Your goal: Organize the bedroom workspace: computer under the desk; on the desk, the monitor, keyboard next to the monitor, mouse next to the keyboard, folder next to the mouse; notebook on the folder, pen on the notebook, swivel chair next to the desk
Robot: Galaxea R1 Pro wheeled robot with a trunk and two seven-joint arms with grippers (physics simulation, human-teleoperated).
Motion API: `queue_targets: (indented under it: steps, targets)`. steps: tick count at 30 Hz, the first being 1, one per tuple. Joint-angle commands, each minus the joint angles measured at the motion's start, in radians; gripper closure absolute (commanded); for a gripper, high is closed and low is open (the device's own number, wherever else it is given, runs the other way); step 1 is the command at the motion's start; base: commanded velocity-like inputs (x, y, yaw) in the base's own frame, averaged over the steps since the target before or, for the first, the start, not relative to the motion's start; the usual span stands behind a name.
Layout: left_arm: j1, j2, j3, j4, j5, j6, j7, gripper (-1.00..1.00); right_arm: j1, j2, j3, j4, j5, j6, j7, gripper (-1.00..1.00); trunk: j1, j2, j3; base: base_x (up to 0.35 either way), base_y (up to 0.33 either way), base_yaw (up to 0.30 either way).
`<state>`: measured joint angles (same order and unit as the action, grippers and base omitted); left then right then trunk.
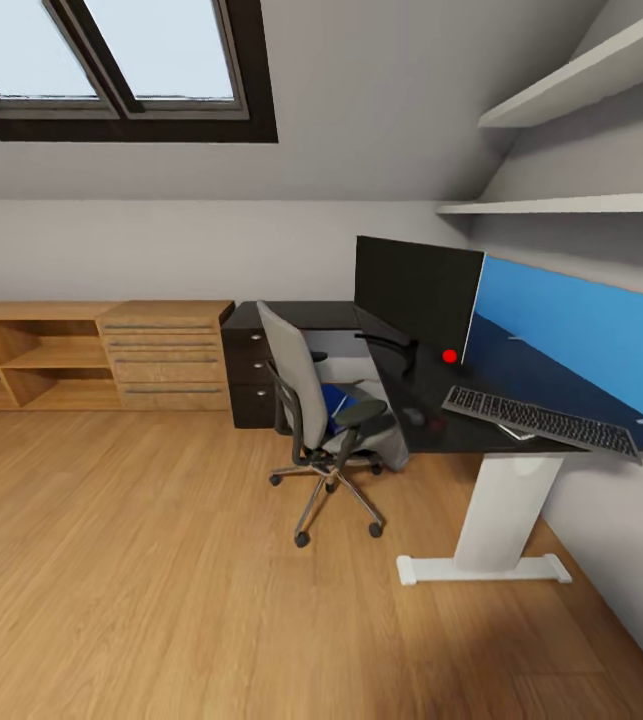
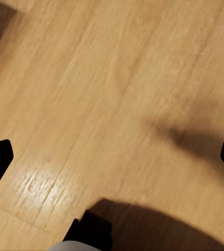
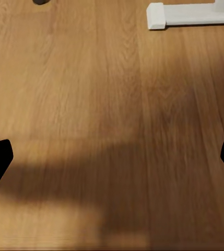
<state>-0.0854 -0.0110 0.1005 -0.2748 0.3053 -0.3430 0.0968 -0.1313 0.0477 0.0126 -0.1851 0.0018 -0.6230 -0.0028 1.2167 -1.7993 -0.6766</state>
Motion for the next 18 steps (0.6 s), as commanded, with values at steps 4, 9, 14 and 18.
queue_targets:
  steps: [4, 9, 14, 18]
  targets:
    - [-0.001, -0.001, 0.005, 0.000, -0.002, -0.004, 0.000, -1.00, -0.001, 0.001, 0.001, 0.005, 0.000, -0.003, 0.000, -1.00, 0.015, -0.029, -0.014, 0.000, 0.000, 0.000]
    - [-0.001, -0.001, 0.004, 0.000, -0.002, -0.005, 0.000, -1.00, -0.001, 0.001, 0.001, 0.007, 0.000, -0.003, 0.000, -1.00, 0.034, -0.064, -0.029, 0.000, 0.000, 0.000]
    - [0.000, -0.001, 0.004, 0.000, -0.002, -0.006, 0.000, -1.00, -0.001, 0.001, 0.001, 0.007, 0.000, -0.004, 0.000, -1.00, 0.054, -0.099, -0.045, 0.000, 0.000, 0.000]
    - [0.000, -0.001, 0.004, 0.000, -0.002, -0.006, 0.000, -1.00, -0.001, 0.001, 0.000, 0.007, 0.000, -0.006, 0.001, -1.00, 0.069, -0.127, -0.057, 0.000, 0.000, 0.000]
